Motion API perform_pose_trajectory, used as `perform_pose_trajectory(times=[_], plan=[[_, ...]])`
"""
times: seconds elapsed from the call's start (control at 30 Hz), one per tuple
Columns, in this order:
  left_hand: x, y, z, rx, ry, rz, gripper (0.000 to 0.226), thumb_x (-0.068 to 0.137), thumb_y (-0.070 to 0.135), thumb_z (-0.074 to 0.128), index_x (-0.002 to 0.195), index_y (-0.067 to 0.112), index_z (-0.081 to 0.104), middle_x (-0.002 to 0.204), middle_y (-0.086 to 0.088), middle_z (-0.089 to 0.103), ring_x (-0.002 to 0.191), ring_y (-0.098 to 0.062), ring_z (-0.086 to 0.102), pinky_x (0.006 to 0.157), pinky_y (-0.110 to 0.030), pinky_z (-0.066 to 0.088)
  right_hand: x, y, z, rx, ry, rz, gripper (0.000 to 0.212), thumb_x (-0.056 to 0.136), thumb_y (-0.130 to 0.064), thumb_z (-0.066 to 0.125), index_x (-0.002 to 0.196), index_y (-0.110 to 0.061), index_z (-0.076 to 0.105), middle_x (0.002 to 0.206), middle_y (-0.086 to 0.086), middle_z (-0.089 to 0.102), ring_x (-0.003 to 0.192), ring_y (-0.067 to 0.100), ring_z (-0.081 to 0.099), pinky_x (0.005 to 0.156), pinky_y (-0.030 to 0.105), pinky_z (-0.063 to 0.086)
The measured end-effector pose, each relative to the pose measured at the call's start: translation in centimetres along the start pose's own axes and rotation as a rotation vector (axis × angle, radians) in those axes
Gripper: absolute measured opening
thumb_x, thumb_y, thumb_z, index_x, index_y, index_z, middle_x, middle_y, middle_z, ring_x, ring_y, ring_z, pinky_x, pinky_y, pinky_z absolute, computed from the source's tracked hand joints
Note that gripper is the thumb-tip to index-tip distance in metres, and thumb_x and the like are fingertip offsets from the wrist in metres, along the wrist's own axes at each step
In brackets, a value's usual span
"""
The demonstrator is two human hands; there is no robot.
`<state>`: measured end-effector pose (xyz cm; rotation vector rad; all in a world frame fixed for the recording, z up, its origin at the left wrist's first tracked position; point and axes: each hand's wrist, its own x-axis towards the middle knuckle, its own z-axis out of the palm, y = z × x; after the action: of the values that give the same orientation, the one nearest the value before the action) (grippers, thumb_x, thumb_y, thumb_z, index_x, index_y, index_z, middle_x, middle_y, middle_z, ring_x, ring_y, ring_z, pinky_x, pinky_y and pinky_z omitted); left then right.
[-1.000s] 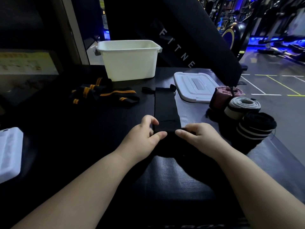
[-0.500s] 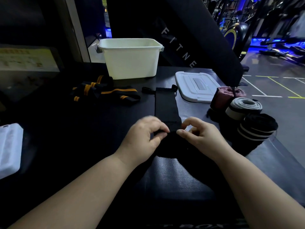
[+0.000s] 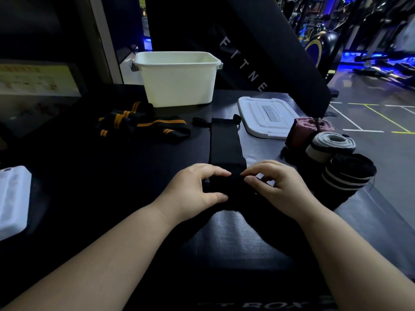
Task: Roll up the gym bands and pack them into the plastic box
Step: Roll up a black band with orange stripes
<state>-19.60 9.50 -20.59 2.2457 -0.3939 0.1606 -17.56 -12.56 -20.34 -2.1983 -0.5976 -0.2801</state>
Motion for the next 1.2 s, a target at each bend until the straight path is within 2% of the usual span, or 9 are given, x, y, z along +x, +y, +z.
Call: perform_pose_trajectory(times=[0.13, 0.23, 0.43, 0.53, 0.77, 0.97, 1.03, 1.13, 1.2], plan=[[0.0, 0.0, 0.0, 0.010, -0.009, -0.022, 0.048, 0.073, 0.025, 0.083, 0.115, 0.041, 0.066, 0.116, 0.015, 0.061, 0.107, 0.003, 0.053, 0.093, -0.006, 0.036, -0.3, 0.2, -0.7, 0.007, -0.119, -0.005, 0.048, 0.063, -0.022, 0.091, 0.105, -0.030, 0.070, 0.106, -0.016, 0.063, 0.101, 0.000, 0.060, 0.080, 0.011, 0.047], [-0.1, 0.2, -0.1, 0.029, -0.042, -0.018, 0.057, 0.069, 0.021, 0.086, 0.118, 0.040, 0.064, 0.111, 0.023, 0.055, 0.106, 0.008, 0.051, 0.089, 0.003, 0.030, -0.2, 0.6, -0.4, -0.078, -0.129, -0.045, 0.057, 0.060, -0.017, 0.092, 0.110, -0.028, 0.068, 0.107, -0.016, 0.062, 0.100, 0.001, 0.059, 0.078, 0.011, 0.046], [-0.1, 0.2, -0.2, 0.045, -0.036, -0.006, 0.053, 0.078, 0.018, 0.079, 0.124, 0.037, 0.062, 0.105, 0.027, 0.051, 0.101, 0.007, 0.049, 0.086, 0.005, 0.026, -0.1, 0.3, -0.5, -0.068, -0.094, -0.041, 0.045, 0.067, -0.029, 0.083, 0.110, -0.030, 0.070, 0.101, -0.015, 0.065, 0.091, 0.001, 0.062, 0.073, 0.013, 0.047], [0.1, 0.0, -0.4, 0.021, -0.054, -0.017, 0.048, 0.081, 0.021, 0.076, 0.124, 0.038, 0.061, 0.109, 0.018, 0.059, 0.104, 0.004, 0.053, 0.088, -0.001, 0.033, 0.0, 0.1, -0.6, -0.052, -0.109, -0.012, 0.040, 0.072, -0.023, 0.084, 0.109, -0.033, 0.070, 0.100, -0.010, 0.066, 0.082, 0.005, 0.063, 0.069, 0.014, 0.047], [-0.1, 0.0, -0.5, -0.151, -0.059, -0.097, 0.037, 0.086, 0.029, 0.071, 0.114, 0.048, 0.055, 0.100, 0.011, 0.065, 0.091, -0.002, 0.064, 0.084, -0.021, 0.051, 0.1, -0.2, -0.6, -0.053, -0.157, 0.024, 0.035, 0.077, -0.042, 0.064, 0.107, -0.025, 0.072, 0.093, -0.010, 0.069, 0.089, 0.001, 0.061, 0.076, 0.016, 0.047], [0.4, 0.2, -0.5, -0.158, -0.066, -0.123, 0.020, 0.090, 0.031, 0.066, 0.105, 0.040, 0.058, 0.091, 0.010, 0.064, 0.080, 0.004, 0.061, 0.066, -0.006, 0.044, 0.6, -0.1, -0.5, -0.091, -0.219, 0.091, 0.005, 0.093, -0.034, 0.062, 0.088, -0.036, 0.065, 0.074, -0.018, 0.064, 0.075, -0.009, 0.058, 0.066, 0.011, 0.039], [0.6, 0.3, -0.5, -0.144, -0.064, -0.128, 0.017, 0.091, 0.032, 0.065, 0.106, 0.037, 0.058, 0.087, 0.010, 0.064, 0.076, 0.006, 0.061, 0.063, -0.006, 0.042, 0.7, 0.0, -0.4, -0.125, -0.230, 0.098, 0.015, 0.094, -0.033, 0.060, 0.080, -0.039, 0.058, 0.071, -0.016, 0.063, 0.072, -0.008, 0.057, 0.064, 0.014, 0.038], [0.6, 0.2, -0.4, -0.137, -0.061, -0.132, 0.013, 0.091, 0.034, 0.063, 0.103, 0.039, 0.059, 0.081, 0.011, 0.065, 0.072, 0.005, 0.061, 0.062, -0.007, 0.042, 0.6, 0.1, -0.2, -0.124, -0.222, 0.112, 0.004, 0.094, -0.040, 0.057, 0.095, -0.037, 0.061, 0.078, -0.016, 0.064, 0.076, -0.004, 0.058, 0.071, 0.020, 0.041], [0.4, 0.1, -0.3, -0.148, -0.066, -0.136, 0.012, 0.091, 0.036, 0.062, 0.102, 0.040, 0.060, 0.078, 0.011, 0.066, 0.071, 0.004, 0.061, 0.066, -0.011, 0.044, 0.4, 0.3, -0.1, -0.082, -0.195, 0.114, 0.017, 0.094, -0.039, 0.058, 0.110, -0.036, 0.059, 0.073, -0.013, 0.061, 0.072, 0.000, 0.056, 0.071, 0.022, 0.043]])
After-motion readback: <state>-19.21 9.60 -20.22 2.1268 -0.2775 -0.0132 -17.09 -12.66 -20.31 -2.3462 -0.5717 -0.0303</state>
